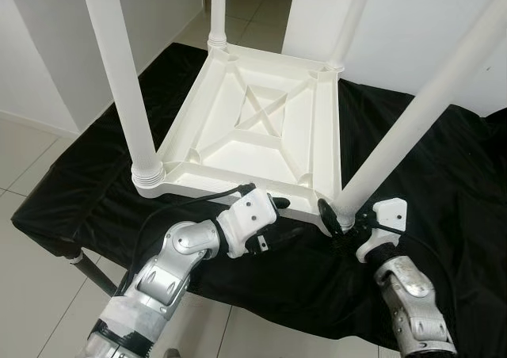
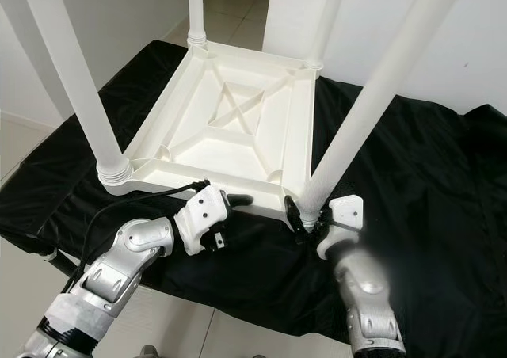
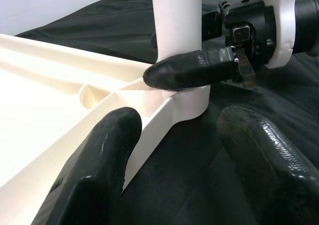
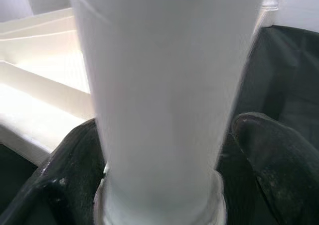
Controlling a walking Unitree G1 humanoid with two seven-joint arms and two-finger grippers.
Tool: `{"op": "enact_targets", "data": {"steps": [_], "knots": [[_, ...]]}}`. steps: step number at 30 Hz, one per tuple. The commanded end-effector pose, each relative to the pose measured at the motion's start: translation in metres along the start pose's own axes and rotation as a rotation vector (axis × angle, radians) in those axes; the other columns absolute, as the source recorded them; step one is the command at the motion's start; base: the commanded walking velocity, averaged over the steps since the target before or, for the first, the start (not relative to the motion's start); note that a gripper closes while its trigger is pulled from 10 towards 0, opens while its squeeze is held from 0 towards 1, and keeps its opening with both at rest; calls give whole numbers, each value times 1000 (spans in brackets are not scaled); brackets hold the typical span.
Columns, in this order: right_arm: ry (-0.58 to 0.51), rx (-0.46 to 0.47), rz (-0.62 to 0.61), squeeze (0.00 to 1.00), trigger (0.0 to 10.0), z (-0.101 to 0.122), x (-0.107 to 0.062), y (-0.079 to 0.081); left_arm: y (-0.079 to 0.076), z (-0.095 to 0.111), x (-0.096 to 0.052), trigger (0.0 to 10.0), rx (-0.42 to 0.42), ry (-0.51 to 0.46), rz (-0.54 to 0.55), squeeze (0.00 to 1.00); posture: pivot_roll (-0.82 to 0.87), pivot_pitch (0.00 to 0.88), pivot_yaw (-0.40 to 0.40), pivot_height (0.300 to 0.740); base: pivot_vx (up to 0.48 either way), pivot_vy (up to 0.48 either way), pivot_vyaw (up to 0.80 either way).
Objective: Building children table
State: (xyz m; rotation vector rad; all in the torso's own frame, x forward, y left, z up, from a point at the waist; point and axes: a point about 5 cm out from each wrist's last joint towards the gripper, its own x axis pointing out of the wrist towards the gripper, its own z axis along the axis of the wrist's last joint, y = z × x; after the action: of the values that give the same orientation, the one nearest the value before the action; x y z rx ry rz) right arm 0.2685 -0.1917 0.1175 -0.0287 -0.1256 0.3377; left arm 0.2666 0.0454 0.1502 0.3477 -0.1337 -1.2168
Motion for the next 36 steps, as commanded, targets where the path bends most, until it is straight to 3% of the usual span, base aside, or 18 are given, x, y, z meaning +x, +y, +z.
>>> {"op": "enact_targets", "data": {"steps": [1,5,12,15,16,19,20,29,30,31,32,36], "knots": [[3,-4,29,0,10000,2,-1,-8,-1,0,1,10000,-8,7,66,0,52,85,-94,740,0,0,0],[14,-38,131,0,10000,7,4,-13,-6,1,0,10000,-18,11,45,0,53,84,-88,740,0,0,0],[15,-63,206,0,10000,11,12,-15,-9,2,0,10000,-24,15,25,0,57,82,-82,740,0,0,0],[43,-70,307,0,10000,10,16,-12,-10,3,1,10000,-28,17,10,0,56,76,-86,740,0,0,0],[56,-73,347,0,4549,9,17,-11,-11,3,1,10000,-30,15,5,0,56,75,-91,740,0,0,0],[63,-74,372,0,4549,8,17,-10,-11,4,2,10000,-31,15,2,0,56,75,-91,740,0,0,0],[74,-78,391,0,0,6,18,-10,-11,4,2,10000,-38,13,-2,0,57,74,-93,740,0,0,0],[102,-62,412,0,0,1,17,-13,-14,2,3,10000,-65,13,-17,0,56,69,-104,740,0,0,0],[104,-46,402,0,863,0,16,-14,-15,2,3,10000,-67,13,-19,0,56,67,-106,740,0,0,0],[104,-46,402,0,863,0,16,-14,-15,2,3,10000,-67,13,-19,0,56,67,-106,740,0,0,0],[105,-33,393,0,10000,0,16,-14,-15,1,3,10000,-70,13,-22,0,53,63,-107,740,0,0,0],[107,-14,385,0,10000,0,16,-14,-16,1,3,10000,-73,13,-26,0,50,62,-107,740,0,0,0]]}}
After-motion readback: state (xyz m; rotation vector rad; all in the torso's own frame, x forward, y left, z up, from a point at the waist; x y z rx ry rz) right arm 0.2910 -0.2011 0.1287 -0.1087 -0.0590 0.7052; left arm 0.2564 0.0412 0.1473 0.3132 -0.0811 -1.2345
